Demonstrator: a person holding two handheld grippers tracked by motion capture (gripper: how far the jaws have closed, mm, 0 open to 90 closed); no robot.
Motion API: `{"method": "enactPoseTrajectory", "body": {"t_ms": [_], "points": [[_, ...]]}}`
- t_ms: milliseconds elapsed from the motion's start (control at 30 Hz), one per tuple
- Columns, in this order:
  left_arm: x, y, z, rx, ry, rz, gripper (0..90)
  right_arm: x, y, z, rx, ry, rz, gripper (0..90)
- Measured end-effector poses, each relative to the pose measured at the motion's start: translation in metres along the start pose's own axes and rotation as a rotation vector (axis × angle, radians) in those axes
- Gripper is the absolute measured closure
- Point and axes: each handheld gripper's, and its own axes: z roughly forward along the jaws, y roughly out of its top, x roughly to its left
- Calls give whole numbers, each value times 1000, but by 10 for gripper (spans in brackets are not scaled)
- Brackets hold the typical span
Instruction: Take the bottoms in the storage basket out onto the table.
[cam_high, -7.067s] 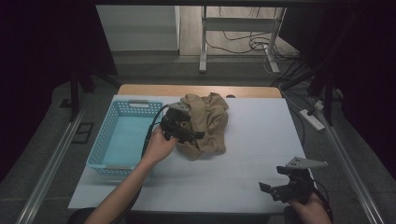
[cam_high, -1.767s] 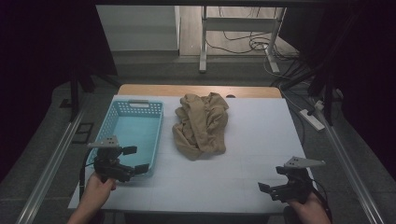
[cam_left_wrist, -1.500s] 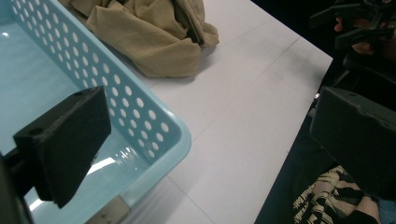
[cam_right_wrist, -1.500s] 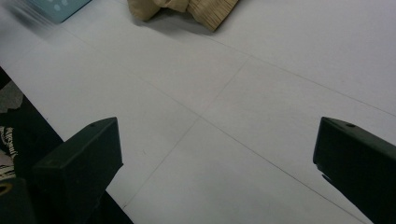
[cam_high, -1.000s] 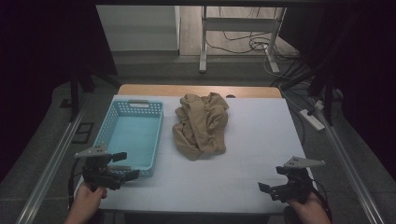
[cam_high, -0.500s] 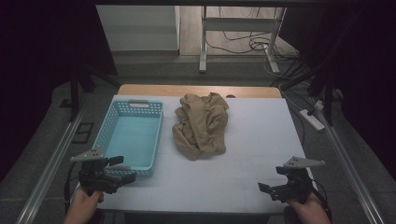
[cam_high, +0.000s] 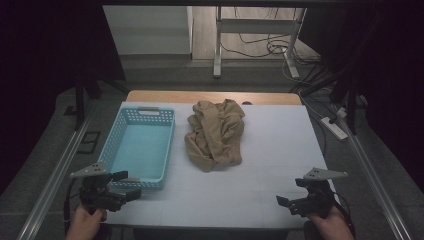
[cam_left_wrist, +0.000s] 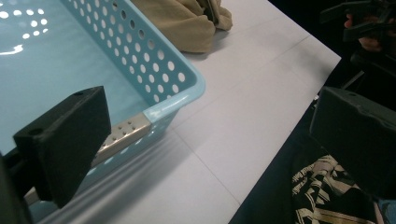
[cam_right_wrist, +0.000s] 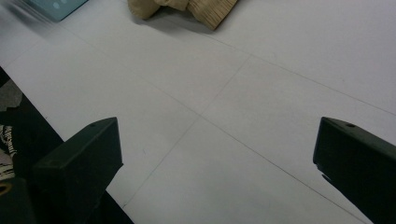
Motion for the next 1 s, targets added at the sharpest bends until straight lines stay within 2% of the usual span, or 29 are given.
{"method": "enactPoseTrajectory", "body": {"t_ms": [433,633,1000], "points": [[0,-11,-6,16,8,-16,0,0,0,0,0,1,2,12],[-1,-15,-10,8,13,-25,0,0,0,0,-3,1,3,12],[-3,-19,-18,6,51,-23,0,0,0,0,-8,0,3,12]]}}
